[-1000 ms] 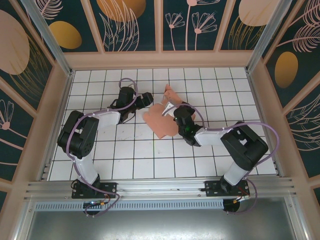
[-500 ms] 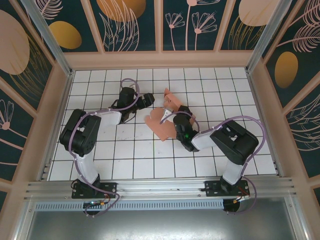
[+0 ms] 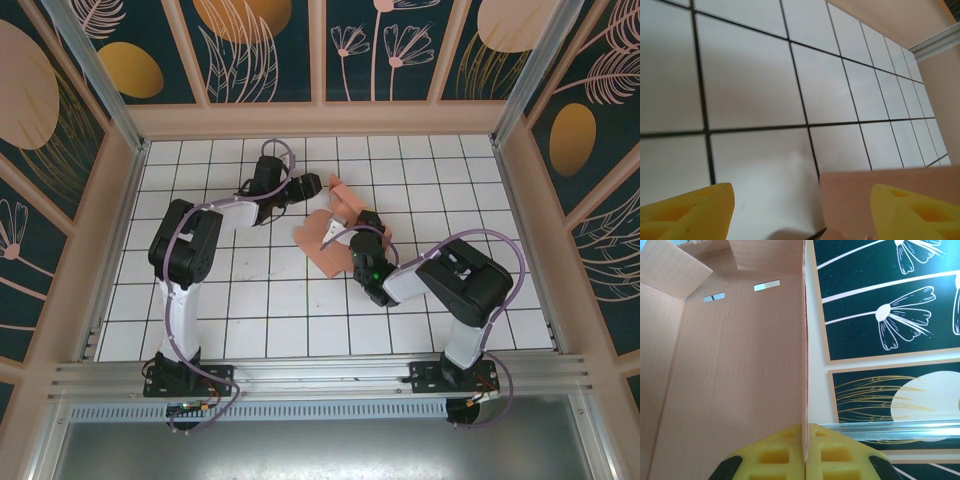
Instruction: Fold the paper box
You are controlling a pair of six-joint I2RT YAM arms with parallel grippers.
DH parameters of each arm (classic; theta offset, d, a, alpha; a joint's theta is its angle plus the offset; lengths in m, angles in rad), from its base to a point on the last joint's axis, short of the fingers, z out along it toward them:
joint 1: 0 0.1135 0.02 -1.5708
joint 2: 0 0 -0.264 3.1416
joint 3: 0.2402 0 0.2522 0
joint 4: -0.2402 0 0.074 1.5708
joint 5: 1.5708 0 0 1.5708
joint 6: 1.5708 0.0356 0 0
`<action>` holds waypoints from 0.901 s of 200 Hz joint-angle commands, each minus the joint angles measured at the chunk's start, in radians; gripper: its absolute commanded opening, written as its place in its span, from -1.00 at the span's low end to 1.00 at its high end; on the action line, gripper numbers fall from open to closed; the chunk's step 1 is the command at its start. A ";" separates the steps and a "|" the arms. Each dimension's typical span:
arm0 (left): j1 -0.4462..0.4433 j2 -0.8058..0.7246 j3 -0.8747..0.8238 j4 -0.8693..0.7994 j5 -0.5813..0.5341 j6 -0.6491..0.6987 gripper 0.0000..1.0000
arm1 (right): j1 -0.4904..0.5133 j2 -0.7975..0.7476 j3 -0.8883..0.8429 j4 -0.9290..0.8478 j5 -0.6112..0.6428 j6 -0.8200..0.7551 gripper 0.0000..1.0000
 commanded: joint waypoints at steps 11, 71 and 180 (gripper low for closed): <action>0.008 0.096 0.143 -0.126 0.065 0.040 0.46 | 0.014 0.000 -0.011 -0.040 -0.009 0.092 -1.00; 0.008 0.268 0.406 -0.274 0.193 0.039 0.47 | 0.016 -0.007 -0.005 -0.067 -0.033 0.122 -1.00; 0.022 0.190 0.236 -0.152 0.167 -0.011 0.55 | -0.004 -0.016 0.004 -0.081 -0.033 0.122 -1.00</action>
